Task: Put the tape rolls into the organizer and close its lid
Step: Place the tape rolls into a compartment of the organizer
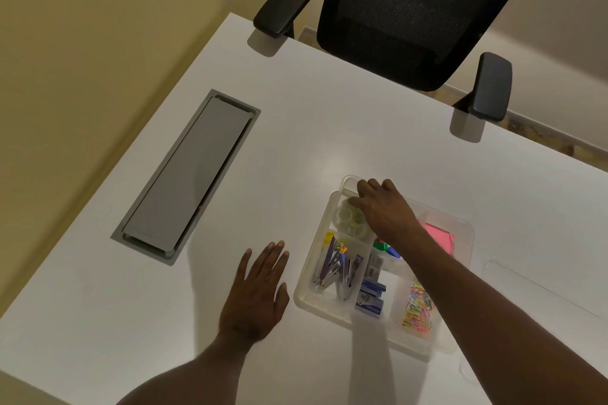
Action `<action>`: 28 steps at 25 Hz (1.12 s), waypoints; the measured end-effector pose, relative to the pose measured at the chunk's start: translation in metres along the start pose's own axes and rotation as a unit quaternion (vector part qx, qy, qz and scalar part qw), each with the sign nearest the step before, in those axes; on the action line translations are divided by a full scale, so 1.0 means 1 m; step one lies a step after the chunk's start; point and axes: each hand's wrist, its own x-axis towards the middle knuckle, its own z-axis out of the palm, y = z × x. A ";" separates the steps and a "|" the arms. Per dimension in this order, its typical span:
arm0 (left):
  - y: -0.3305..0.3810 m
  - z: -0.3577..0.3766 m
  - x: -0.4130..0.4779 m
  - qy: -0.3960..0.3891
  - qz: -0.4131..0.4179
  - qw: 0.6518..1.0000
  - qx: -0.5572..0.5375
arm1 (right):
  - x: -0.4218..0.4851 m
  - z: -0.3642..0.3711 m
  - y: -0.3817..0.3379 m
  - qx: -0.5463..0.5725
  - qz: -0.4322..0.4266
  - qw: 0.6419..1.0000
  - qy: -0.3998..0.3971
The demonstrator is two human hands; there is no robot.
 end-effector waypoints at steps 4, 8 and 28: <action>0.001 -0.001 0.000 -0.005 -0.004 1.000 0.003 | 0.001 0.000 0.003 -0.007 0.000 1.000 0.002; 0.001 -0.002 0.001 -0.010 -0.008 1.000 0.008 | 0.001 0.003 0.004 0.007 0.002 1.000 -0.008; 0.002 -0.001 0.000 0.012 0.000 1.000 0.013 | -0.004 0.009 -0.003 0.011 0.011 1.000 0.001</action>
